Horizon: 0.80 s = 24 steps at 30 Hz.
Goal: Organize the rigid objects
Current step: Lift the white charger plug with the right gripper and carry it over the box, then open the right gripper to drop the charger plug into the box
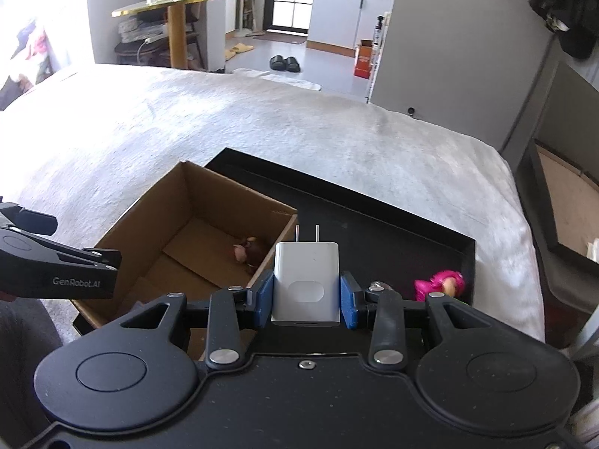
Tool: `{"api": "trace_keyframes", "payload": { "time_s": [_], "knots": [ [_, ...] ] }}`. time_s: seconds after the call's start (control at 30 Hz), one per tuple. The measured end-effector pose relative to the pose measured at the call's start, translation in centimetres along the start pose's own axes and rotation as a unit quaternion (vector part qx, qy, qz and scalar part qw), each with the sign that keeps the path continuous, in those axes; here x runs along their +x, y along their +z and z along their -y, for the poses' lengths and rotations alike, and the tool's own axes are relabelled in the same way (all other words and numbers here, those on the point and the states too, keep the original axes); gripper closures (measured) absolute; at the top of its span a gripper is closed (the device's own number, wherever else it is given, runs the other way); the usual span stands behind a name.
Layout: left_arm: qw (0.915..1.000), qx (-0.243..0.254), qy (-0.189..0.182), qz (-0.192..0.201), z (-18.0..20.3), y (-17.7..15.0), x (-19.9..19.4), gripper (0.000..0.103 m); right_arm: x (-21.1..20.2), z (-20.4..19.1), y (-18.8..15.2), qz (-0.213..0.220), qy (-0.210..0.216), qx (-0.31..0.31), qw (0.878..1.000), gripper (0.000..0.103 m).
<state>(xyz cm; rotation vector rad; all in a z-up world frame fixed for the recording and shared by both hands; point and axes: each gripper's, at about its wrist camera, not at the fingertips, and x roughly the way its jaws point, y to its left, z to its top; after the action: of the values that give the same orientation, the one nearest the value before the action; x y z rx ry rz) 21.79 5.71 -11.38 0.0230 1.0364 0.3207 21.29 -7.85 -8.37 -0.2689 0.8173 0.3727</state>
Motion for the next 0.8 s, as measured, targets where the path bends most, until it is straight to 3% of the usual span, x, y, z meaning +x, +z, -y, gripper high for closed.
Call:
{"api": "trace_keyframes", "payload": {
  "time_s": [0.33,0.5,0.6,0.67,0.73,0.8],
  "knots": [
    [0.9998,-0.013,-0.012,-0.005,-0.9,0.5,2.5,0.027,2.2,-3.2,2.5,-0.018,0.013,-0.038,0.999,0.067],
    [0.9995,-0.024,-0.021,-0.009,-1.5,0.8,3.8,0.036,3.5,-4.4,3.9,-0.022,0.017,-0.060,0.998,0.067],
    [0.9988,-0.033,-0.030,-0.018,-1.8,0.8,4.4,0.055,4.3,-5.0,4.6,-0.023,0.021,-0.072,0.997,0.066],
    [0.9971,-0.052,-0.046,-0.032,-2.3,0.7,4.9,0.077,4.7,-5.3,5.0,-0.025,0.023,-0.079,0.996,0.066],
    [0.9939,-0.073,-0.068,-0.047,-2.7,0.7,5.5,0.089,5.1,-5.5,5.3,-0.026,0.024,-0.085,0.996,0.066],
    [0.9939,-0.071,-0.069,-0.047,-2.7,0.6,5.5,0.089,5.5,-5.7,5.6,-0.028,0.025,-0.090,0.995,0.066]
  ]
}}
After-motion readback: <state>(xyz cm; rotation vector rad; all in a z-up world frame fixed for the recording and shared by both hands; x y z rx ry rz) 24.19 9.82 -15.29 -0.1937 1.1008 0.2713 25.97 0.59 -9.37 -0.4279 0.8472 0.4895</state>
